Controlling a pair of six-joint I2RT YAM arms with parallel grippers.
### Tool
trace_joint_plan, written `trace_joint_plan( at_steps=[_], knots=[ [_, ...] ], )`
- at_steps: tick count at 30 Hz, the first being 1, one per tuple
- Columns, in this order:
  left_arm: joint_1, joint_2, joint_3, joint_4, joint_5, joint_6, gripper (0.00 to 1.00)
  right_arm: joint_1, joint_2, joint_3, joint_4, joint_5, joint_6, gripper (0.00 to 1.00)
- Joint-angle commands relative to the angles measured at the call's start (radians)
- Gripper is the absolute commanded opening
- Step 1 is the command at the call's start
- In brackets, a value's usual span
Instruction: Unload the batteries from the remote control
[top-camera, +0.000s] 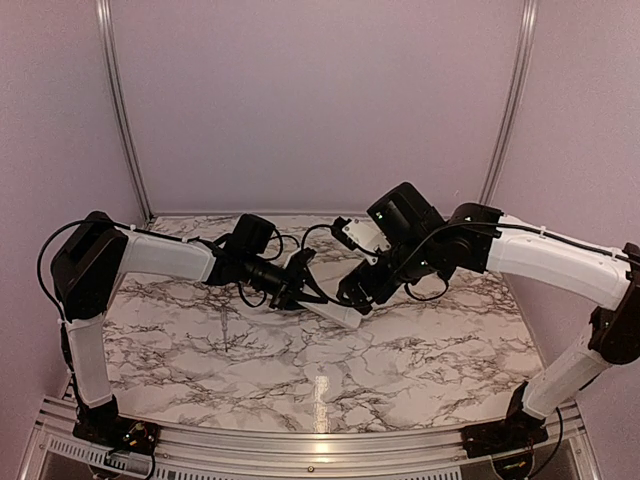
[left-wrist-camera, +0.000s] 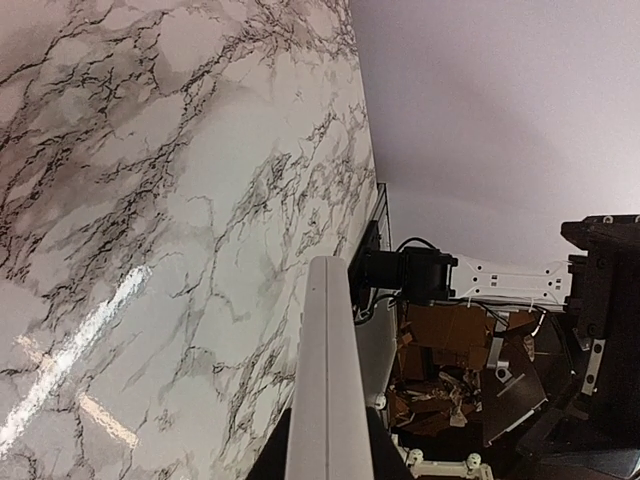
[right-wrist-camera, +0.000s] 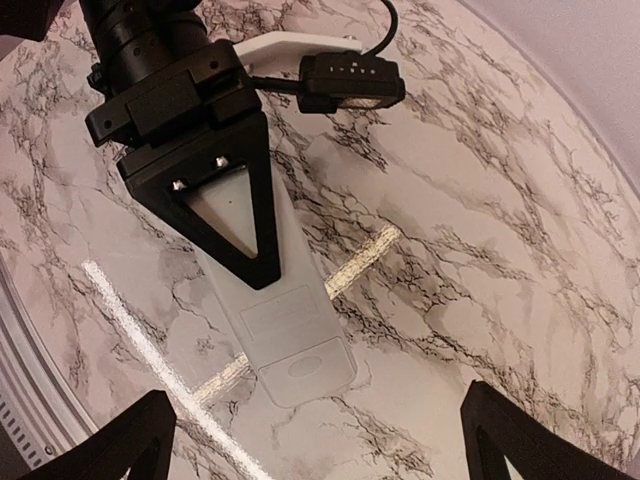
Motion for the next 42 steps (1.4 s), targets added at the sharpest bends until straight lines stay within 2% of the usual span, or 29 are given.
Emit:
trace_joint_plan(
  at_steps=[1, 4, 10, 16, 20, 24, 28, 34, 42],
  knots=[
    [0.011, -0.046, -0.013, -0.031, -0.071, 0.017, 0.00, -0.018, -0.026, 0.015, 0.021, 0.028, 0.104, 0.98],
    [0.013, -0.066, -0.016, -0.007, -0.104, -0.009, 0.00, -0.082, -0.038, 0.026, 0.019, -0.034, 0.177, 0.99],
    [0.015, -0.138, -0.076, 0.274, -0.124, -0.189, 0.00, -0.199, -0.075, 0.085, 0.015, -0.180, 0.246, 0.98],
    [0.016, -0.131, -0.134, 0.728, -0.115, -0.492, 0.00, -0.247, -0.074, 0.173, -0.017, -0.264, 0.315, 0.98],
    [0.016, -0.093, -0.127, 0.905, -0.101, -0.632, 0.00, -0.300, -0.065, 0.207, -0.062, -0.311, 0.388, 0.98],
    [0.016, -0.076, -0.121, 0.985, -0.092, -0.686, 0.00, -0.413, -0.117, 0.149, -0.031, -0.455, 0.487, 0.98],
    [0.016, -0.072, -0.111, 0.992, -0.085, -0.696, 0.00, -0.479, -0.157, 0.120, 0.011, -0.566, 0.529, 0.95],
    [0.016, -0.058, -0.098, 0.990, -0.086, -0.705, 0.00, -0.483, -0.128, 0.133, 0.024, -0.641, 0.557, 0.90],
    [0.014, -0.028, -0.096, 1.087, -0.124, -0.774, 0.00, -0.483, -0.112, 0.098, 0.103, -0.746, 0.613, 0.83]
  ],
)
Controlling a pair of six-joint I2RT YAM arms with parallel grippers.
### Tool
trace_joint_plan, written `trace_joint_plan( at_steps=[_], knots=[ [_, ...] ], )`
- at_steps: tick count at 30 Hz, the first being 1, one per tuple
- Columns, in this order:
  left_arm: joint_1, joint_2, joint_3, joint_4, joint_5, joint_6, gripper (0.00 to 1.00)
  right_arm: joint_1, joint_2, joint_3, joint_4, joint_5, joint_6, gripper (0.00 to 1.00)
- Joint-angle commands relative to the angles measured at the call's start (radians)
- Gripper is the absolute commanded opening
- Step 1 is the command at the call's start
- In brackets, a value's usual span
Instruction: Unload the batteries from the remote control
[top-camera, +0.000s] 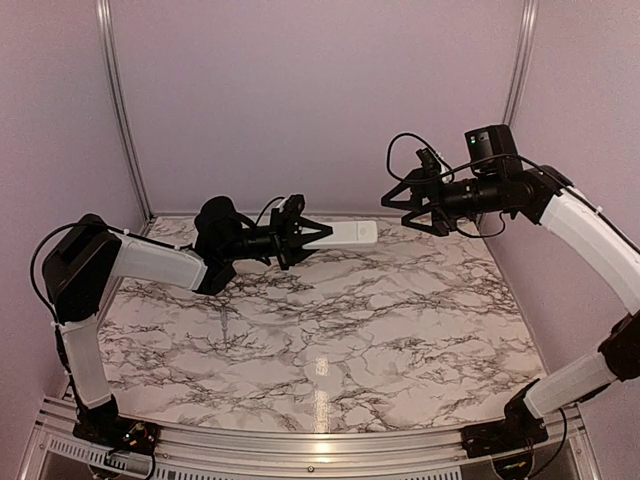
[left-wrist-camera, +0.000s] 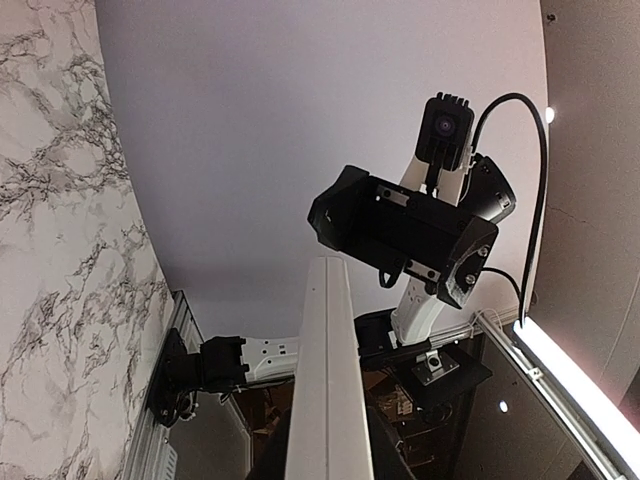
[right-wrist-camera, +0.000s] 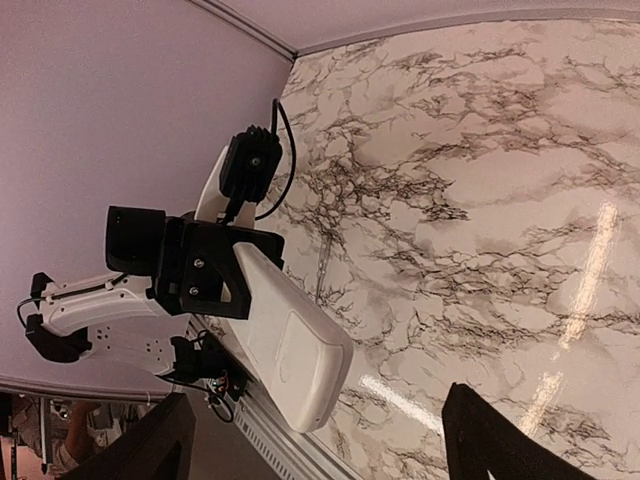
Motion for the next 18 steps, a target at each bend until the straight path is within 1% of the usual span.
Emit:
trace_joint_plan(
  at_steps=[1, 9, 13, 16, 18],
  knots=[
    [0.003, 0.028, 0.025, 0.086, -0.022, -0.030, 0.00, 0.000, 0.017, -0.012, 0.063, -0.086, 0.050, 0.82],
    [0.003, 0.029, 0.028, 0.072, -0.030, -0.021, 0.00, 0.009, 0.053, -0.006, 0.042, -0.091, 0.078, 0.69],
    [0.001, 0.027, 0.028, 0.062, -0.035, -0.010, 0.00, 0.027, 0.080, 0.013, 0.025, -0.078, 0.085, 0.65],
    [-0.001, 0.027, 0.028, 0.050, -0.038, -0.003, 0.00, 0.044, 0.094, 0.021, 0.032, -0.076, 0.097, 0.60],
    [-0.004, 0.027, 0.031, 0.039, -0.038, 0.005, 0.00, 0.054, 0.107, 0.029, 0.033, -0.073, 0.101, 0.59]
  ],
)
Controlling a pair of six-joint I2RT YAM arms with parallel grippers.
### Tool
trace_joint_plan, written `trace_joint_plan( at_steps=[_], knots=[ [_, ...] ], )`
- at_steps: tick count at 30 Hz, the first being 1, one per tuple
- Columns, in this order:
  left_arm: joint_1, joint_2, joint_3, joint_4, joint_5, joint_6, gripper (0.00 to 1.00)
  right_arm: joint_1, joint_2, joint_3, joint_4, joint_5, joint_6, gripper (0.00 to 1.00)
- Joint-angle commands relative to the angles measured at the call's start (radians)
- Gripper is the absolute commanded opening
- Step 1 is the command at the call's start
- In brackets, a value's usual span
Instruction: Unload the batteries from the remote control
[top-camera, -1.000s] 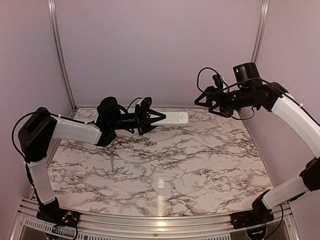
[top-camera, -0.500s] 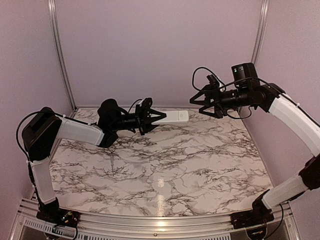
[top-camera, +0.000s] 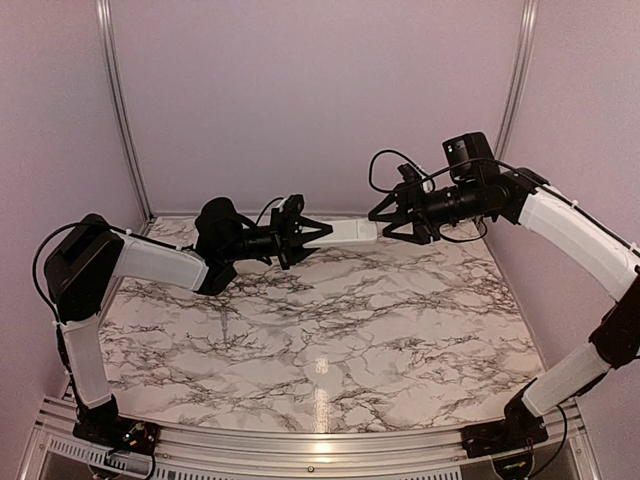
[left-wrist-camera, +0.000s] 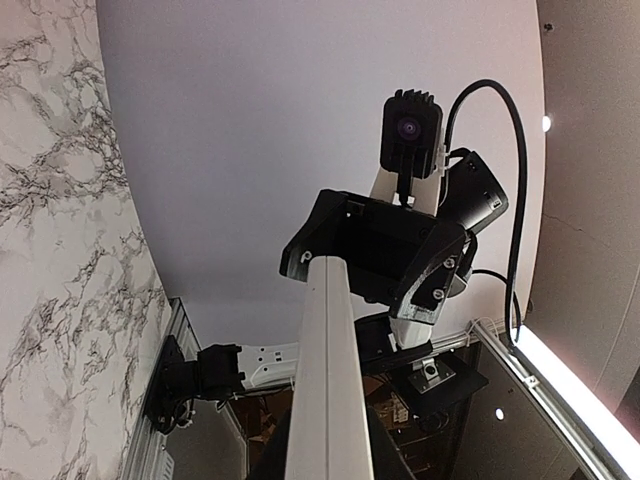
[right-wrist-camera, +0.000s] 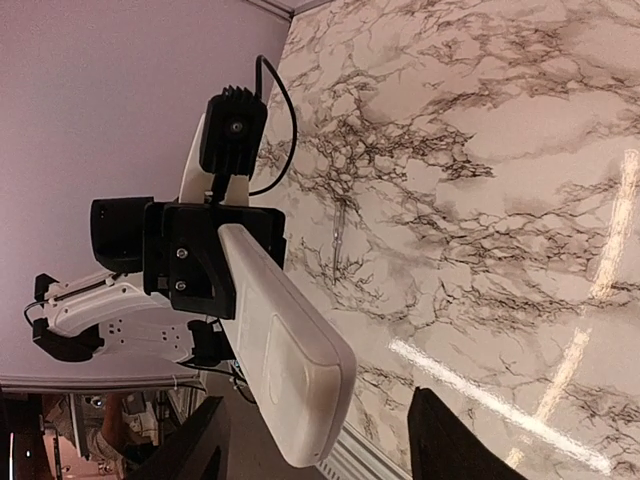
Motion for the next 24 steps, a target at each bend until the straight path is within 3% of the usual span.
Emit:
trace_joint_plan(
  at_steps=[1, 24],
  knots=[
    [-0.006, 0.011, 0.030, 0.005, -0.014, 0.032, 0.00, 0.030, 0.026, 0.042, 0.001, 0.007, 0.018, 0.58],
    [-0.017, -0.009, 0.043, -0.135, -0.025, 0.135, 0.00, 0.067, 0.078, 0.079, -0.014, 0.034, 0.022, 0.40]
  ],
)
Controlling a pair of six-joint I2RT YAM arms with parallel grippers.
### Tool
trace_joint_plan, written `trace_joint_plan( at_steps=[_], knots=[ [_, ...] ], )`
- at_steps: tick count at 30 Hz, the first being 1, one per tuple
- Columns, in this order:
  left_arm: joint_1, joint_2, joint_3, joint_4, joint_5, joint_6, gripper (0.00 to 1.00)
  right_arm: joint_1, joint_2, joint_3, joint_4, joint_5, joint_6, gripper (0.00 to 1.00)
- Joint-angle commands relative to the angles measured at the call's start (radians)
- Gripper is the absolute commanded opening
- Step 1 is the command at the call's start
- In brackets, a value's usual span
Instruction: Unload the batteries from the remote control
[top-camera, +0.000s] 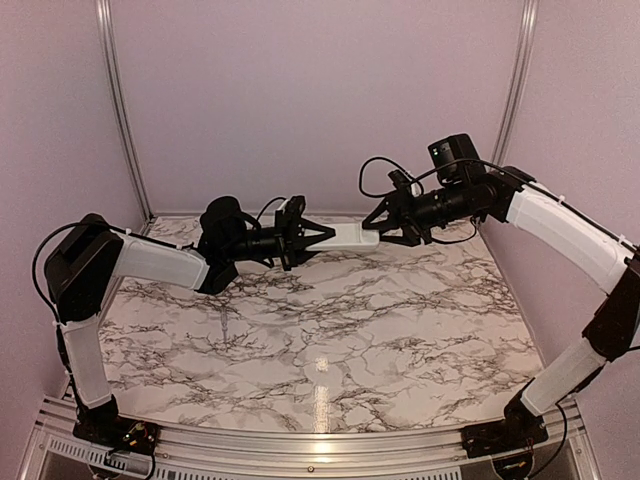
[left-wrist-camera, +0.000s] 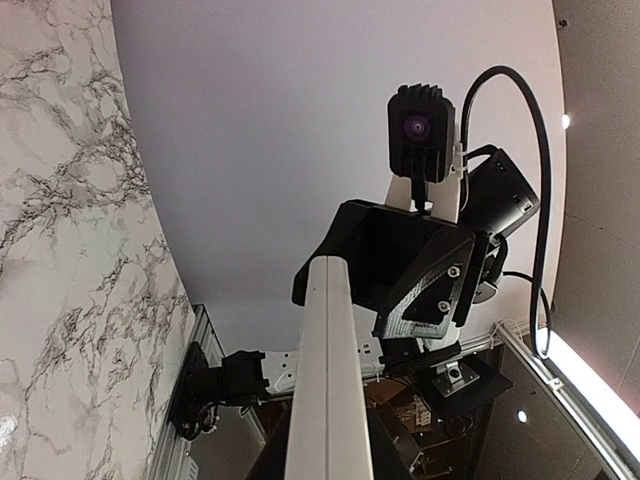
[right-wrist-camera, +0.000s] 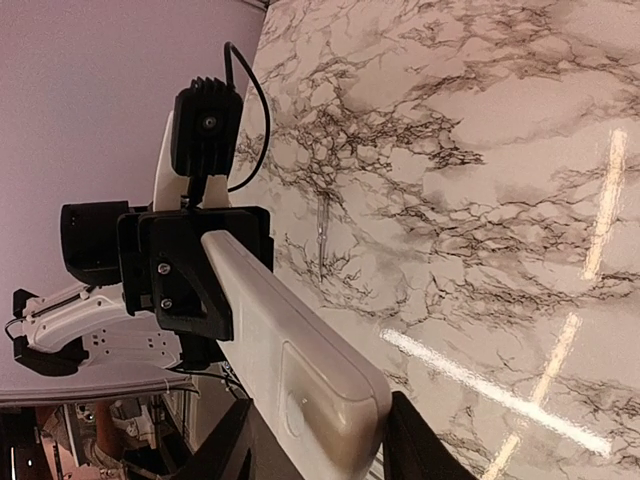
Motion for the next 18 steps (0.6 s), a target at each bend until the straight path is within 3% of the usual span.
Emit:
trace_joint_plan(
  at_steps=[1, 18],
  knots=[
    [-0.008, -0.010, 0.032, -0.057, -0.011, 0.048, 0.00, 0.025, 0.017, 0.046, 0.007, -0.010, -0.003, 0.40],
    [-0.015, -0.022, 0.040, -0.149, -0.022, 0.109, 0.00, 0.043, 0.041, 0.054, 0.007, -0.003, -0.020, 0.38]
  ],
)
